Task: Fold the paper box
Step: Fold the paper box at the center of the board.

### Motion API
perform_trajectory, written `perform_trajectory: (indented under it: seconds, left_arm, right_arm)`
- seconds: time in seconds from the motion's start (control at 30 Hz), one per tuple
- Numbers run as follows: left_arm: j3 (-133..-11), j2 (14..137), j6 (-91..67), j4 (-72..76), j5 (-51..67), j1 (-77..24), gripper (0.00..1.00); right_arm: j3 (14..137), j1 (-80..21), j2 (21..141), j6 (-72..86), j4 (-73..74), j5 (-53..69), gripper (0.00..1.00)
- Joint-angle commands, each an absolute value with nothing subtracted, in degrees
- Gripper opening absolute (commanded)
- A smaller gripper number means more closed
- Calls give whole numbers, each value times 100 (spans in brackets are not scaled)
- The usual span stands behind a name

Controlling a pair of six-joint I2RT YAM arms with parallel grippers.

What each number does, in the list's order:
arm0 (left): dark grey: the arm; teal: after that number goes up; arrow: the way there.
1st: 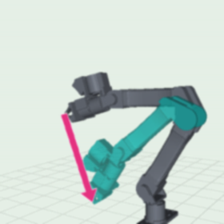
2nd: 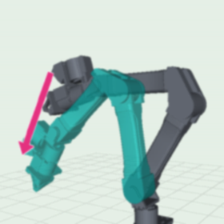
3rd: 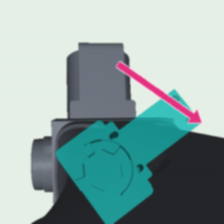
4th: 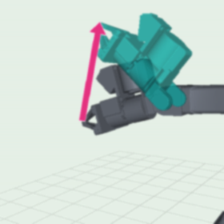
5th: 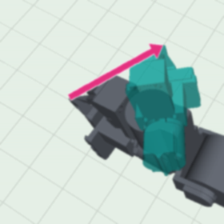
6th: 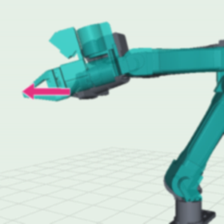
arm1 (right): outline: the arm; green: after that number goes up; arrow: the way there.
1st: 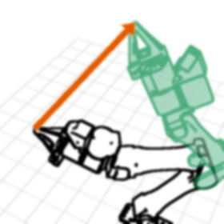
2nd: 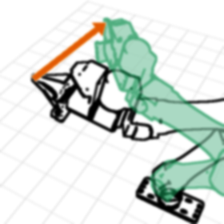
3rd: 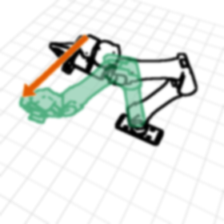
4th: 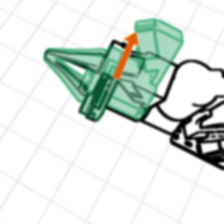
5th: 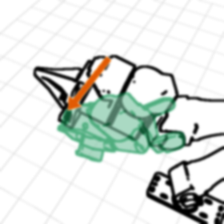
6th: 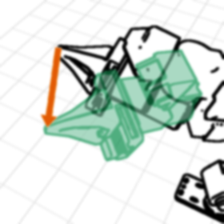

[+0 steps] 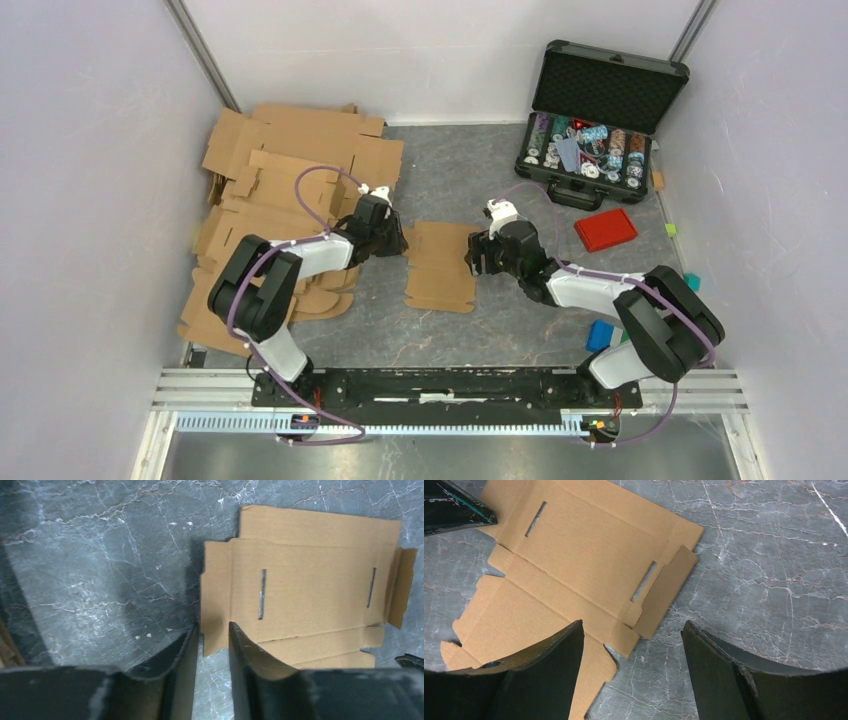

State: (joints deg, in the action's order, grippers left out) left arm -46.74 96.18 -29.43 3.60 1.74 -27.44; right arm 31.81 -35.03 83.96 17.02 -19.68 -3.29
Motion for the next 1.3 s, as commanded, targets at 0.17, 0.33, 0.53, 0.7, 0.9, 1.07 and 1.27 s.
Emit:
perform_trajectory:
  seconds: [0.17, 0.33, 0.53, 0.7, 0.9, 1.07, 1.27]
  left_arm:
    - [-4651, 9559, -2623, 637, 523, -2727, 2]
    - [-4309, 9106, -2645, 1045, 606, -2733, 2]
    - [-3746, 8367, -2550, 1747, 1044, -2733, 2]
    - [-3552, 8082, -2344, 1953, 1669, -2753, 2]
    - [-3405, 7808, -2192, 2075, 1995, -2772, 2]
    - [-3143, 7445, -2103, 2398, 2105, -2835, 2]
    - [-2937, 7105, -1982, 2718, 2293, -3001, 2]
  right_arm:
    - [3249, -3532, 8085, 1611, -1940, -817, 78]
    - [3042, -3533, 7739, 1609, -2109, -906, 78]
    - [2630, -3532, 7220, 1536, -2552, -958, 79]
    - [2371, -3533, 6966, 1205, -3067, -492, 80]
    - [2410, -3533, 6869, 820, -3244, 329, 82]
    - [2504, -3529, 6948, 347, -3341, 974, 84]
    - [4065, -3533, 7576, -640, -1224, 2346, 83]
